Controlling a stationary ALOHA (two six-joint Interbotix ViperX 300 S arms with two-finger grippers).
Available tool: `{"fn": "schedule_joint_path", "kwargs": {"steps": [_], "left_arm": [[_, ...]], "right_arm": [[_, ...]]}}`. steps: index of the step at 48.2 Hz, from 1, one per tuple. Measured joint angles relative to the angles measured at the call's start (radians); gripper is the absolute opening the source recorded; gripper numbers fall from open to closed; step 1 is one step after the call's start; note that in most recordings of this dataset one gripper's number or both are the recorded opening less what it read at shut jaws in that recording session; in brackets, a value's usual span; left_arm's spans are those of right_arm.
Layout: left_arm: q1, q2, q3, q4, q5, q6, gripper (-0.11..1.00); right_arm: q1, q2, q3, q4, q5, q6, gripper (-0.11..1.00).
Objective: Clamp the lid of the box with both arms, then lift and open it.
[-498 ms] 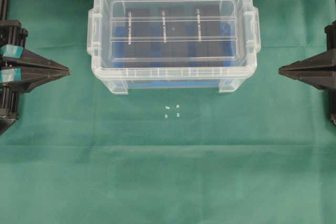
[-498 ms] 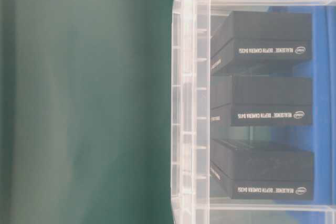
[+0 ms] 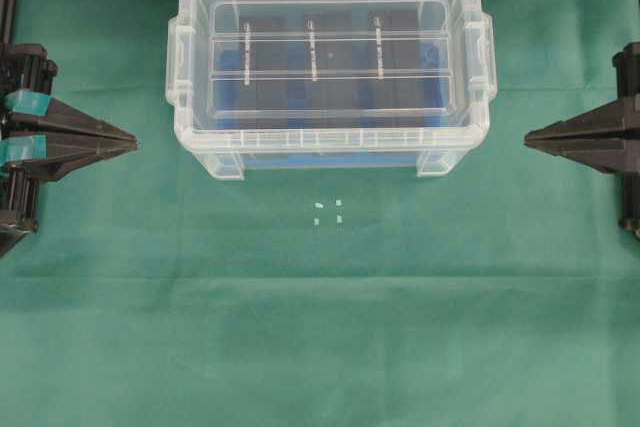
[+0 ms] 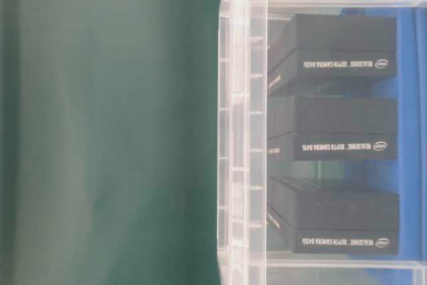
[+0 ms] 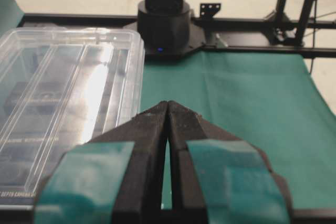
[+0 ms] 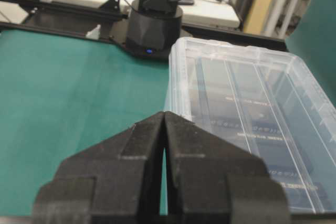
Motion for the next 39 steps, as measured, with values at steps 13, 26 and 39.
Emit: {"fn": "schedule_joint_path", "kwargs": {"steps": [13,26,39], "left_arm": [[0.092,0.000,-0.017,0.002,0.009,0.002,0.01],[0.250,0.000,-0.035,0.000,0.048,0.005,0.01],[0.296,0.000,-0.052,0.000,0.135,-0.012,0.01]], "right_arm": [[-0.156,0.008,-0.031,0.002,0.014,0.000,0.00],[-0.330,0.031,-0.066,-0.005,0.055,-0.006,0.00],[-0.380,0.051,-0.084,-0.008,0.140,0.003,0.00]]}}
